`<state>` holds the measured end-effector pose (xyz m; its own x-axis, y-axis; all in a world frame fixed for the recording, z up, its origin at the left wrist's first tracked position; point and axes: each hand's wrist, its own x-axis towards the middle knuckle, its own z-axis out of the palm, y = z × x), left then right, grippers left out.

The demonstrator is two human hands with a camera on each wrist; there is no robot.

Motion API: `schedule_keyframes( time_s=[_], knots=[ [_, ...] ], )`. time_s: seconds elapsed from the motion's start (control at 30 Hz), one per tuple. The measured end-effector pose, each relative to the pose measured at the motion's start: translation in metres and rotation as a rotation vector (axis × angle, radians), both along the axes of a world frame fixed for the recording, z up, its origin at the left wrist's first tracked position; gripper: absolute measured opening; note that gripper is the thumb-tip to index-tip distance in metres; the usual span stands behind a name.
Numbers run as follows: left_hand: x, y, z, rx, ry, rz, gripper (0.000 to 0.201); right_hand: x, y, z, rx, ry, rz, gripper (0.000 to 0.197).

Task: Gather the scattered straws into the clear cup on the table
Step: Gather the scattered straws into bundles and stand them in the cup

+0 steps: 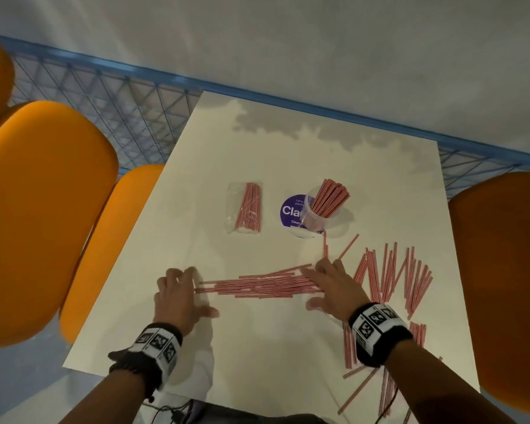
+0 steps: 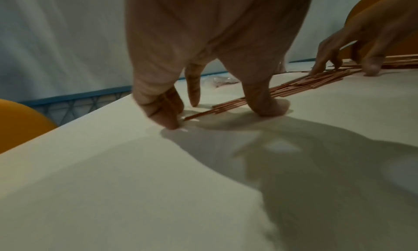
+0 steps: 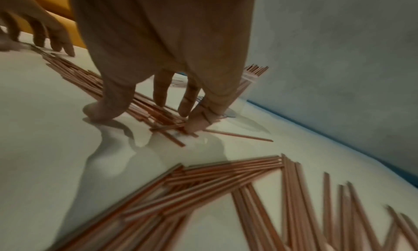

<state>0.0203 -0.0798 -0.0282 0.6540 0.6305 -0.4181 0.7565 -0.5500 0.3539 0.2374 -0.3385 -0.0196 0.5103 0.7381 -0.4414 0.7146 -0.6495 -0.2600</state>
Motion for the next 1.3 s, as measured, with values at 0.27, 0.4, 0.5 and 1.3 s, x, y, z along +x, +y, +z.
schedule_keyframes(
  time_s=[0.27,0.4,0.5,1.3],
  knots=[
    [0.035,-0.017,-0.009,-0.084,-0.093,-0.134,0.053,0.0,0.041,-0.001,-0.063,-0.085,0.15,0.097],
    [0.043,-0.028,-0.007,-0.104,-0.132,-0.196,0.046,-0.001,0.047,0.0,0.024,0.082,0.134,0.061],
    [0.05,-0.038,-0.006,-0.118,-0.142,-0.225,0.044,-0.007,0.049,-0.004,0.089,0.115,0.13,0.045],
    [0.039,-0.029,0.004,-0.105,-0.065,-0.055,0.077,-0.012,0.05,-0.003,0.078,0.118,0.156,0.057]
  ],
)
